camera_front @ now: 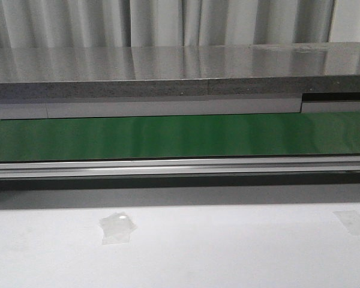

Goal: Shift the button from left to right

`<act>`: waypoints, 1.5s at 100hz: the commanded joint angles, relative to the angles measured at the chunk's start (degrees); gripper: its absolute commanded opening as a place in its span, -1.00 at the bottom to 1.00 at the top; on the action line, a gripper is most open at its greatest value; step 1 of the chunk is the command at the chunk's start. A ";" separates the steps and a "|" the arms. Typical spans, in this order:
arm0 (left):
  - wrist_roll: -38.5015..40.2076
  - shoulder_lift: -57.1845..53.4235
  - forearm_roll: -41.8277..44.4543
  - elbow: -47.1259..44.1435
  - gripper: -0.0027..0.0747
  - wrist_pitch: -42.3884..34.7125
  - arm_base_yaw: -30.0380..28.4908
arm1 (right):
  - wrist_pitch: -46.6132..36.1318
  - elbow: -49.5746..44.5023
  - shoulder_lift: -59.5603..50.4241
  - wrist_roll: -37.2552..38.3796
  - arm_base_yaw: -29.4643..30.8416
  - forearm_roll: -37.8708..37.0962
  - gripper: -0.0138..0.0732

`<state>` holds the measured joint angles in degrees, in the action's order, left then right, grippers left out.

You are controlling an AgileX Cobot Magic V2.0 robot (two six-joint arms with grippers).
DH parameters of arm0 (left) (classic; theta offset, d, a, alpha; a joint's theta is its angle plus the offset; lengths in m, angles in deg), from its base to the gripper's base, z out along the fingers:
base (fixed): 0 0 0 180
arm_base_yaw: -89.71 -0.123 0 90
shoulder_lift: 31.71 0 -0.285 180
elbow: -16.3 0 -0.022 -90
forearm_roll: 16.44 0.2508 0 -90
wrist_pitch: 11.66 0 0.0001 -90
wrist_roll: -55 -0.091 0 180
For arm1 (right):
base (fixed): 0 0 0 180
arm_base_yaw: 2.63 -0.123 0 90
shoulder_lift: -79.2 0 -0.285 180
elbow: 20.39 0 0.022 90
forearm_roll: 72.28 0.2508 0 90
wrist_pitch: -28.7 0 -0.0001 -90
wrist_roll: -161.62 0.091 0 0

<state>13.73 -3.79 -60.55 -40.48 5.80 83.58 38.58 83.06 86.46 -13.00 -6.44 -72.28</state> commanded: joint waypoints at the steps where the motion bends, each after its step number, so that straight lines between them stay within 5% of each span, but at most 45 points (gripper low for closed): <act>1: 0.06 0.32 -1.46 1.66 -0.98 -3.22 0.27 | -6.38 0.13 -1.10 0.13 -0.01 -0.97 -0.84; 150: 0.06 0.32 -1.46 1.52 -0.98 -3.19 0.27 | -7.67 -1.37 -1.10 0.13 -0.01 -0.97 -0.84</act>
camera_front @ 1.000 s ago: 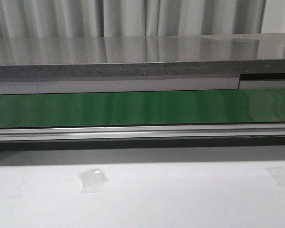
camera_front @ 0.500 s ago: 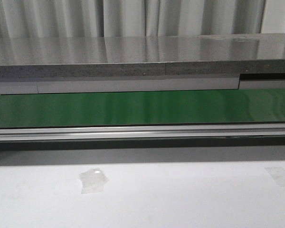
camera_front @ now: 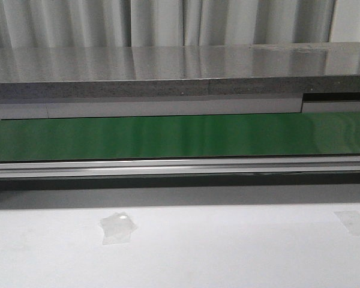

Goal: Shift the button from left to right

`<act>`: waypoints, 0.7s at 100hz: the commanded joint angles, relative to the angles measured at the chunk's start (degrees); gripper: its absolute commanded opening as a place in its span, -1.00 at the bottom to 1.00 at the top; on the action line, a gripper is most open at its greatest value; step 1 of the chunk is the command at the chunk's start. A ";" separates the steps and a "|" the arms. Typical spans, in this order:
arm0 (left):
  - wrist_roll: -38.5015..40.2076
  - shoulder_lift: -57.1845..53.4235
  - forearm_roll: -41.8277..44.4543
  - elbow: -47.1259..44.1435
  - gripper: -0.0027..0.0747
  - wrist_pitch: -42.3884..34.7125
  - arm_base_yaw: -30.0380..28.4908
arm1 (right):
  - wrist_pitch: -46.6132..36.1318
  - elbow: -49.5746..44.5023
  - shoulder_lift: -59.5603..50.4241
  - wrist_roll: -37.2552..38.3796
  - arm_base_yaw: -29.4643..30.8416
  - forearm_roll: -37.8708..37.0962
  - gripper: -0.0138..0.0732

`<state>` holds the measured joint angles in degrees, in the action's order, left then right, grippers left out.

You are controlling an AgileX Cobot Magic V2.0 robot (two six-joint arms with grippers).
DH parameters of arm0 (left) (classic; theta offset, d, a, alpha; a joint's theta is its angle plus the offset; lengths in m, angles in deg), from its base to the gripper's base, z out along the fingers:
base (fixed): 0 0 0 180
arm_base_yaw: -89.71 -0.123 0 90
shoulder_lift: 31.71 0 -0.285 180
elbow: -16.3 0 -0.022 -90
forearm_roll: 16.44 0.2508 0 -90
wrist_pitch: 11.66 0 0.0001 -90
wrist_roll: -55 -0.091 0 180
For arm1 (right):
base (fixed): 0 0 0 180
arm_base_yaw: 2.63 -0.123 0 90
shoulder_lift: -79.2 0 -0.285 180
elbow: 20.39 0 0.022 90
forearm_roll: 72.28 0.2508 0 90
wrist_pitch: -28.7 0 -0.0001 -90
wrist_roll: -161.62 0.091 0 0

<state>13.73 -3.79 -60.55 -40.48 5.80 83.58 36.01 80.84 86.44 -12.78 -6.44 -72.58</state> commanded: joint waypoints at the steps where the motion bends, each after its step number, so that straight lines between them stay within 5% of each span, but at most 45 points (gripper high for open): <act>1: 0.06 0.32 -1.46 1.52 -0.98 -3.19 0.27 | -5.09 0.84 -1.07 -0.09 -0.01 -0.67 -0.84; 34: 2.98 0.32 3.71 1.48 -0.98 -3.65 0.89 | -5.09 0.84 -1.07 -0.09 -0.01 -0.67 -0.84; 70: 38.90 -4.73 41.76 -0.85 -0.98 -8.32 7.24 | -5.09 0.84 -1.07 -0.09 -0.01 -0.67 -0.84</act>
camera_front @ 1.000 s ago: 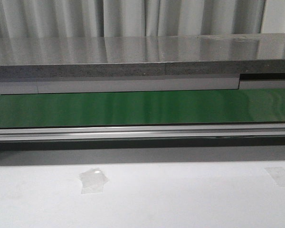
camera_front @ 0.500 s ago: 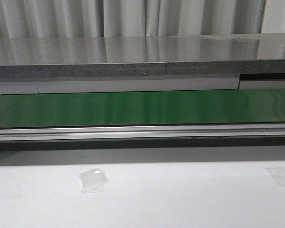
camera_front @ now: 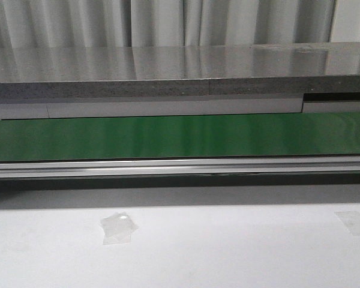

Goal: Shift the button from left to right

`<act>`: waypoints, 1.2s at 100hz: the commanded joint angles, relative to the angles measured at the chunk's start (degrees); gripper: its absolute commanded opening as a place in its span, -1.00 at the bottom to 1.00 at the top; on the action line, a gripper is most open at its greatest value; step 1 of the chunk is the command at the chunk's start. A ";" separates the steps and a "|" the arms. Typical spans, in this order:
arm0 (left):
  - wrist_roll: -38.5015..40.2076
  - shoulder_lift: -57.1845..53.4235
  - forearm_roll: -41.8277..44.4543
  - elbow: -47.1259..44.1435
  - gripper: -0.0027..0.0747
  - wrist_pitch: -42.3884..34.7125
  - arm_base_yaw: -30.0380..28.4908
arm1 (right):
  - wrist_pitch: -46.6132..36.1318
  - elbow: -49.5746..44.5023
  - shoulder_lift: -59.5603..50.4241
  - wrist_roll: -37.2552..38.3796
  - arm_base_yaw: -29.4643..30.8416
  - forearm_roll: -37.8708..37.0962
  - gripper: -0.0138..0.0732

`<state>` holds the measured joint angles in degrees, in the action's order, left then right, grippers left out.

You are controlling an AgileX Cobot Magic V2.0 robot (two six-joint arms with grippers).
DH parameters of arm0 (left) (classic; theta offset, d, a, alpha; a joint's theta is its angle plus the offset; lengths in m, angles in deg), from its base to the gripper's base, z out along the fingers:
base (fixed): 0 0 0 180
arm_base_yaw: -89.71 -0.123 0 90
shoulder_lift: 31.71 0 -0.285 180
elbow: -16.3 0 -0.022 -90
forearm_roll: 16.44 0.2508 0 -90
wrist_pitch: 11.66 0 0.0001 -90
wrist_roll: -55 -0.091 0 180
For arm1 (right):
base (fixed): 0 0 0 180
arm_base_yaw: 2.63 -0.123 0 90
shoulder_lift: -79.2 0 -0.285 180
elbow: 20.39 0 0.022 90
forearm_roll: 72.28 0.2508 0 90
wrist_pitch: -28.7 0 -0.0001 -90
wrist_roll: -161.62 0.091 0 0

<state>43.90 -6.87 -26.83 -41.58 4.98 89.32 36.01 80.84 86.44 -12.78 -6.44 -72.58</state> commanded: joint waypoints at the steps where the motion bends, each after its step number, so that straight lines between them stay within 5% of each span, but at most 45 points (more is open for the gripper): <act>1: 9.02 -1.87 8.32 -0.11 -0.98 -7.81 1.52 | -5.09 0.84 -1.07 -0.09 -0.01 -0.67 -0.84; 49: 17.08 -19.45 13.08 -16.21 -0.98 -11.53 1.74 | -5.09 0.84 -1.07 -0.09 -0.01 -0.67 -0.84; 92: 23.59 -19.18 19.56 -21.98 -0.98 -21.40 1.74 | -5.09 0.84 -1.07 -0.09 -0.01 -0.67 -0.84; 120: 23.59 -19.18 19.82 -21.86 -0.98 -20.80 1.74 | -5.09 0.84 -1.07 -0.09 -0.01 -0.67 -0.84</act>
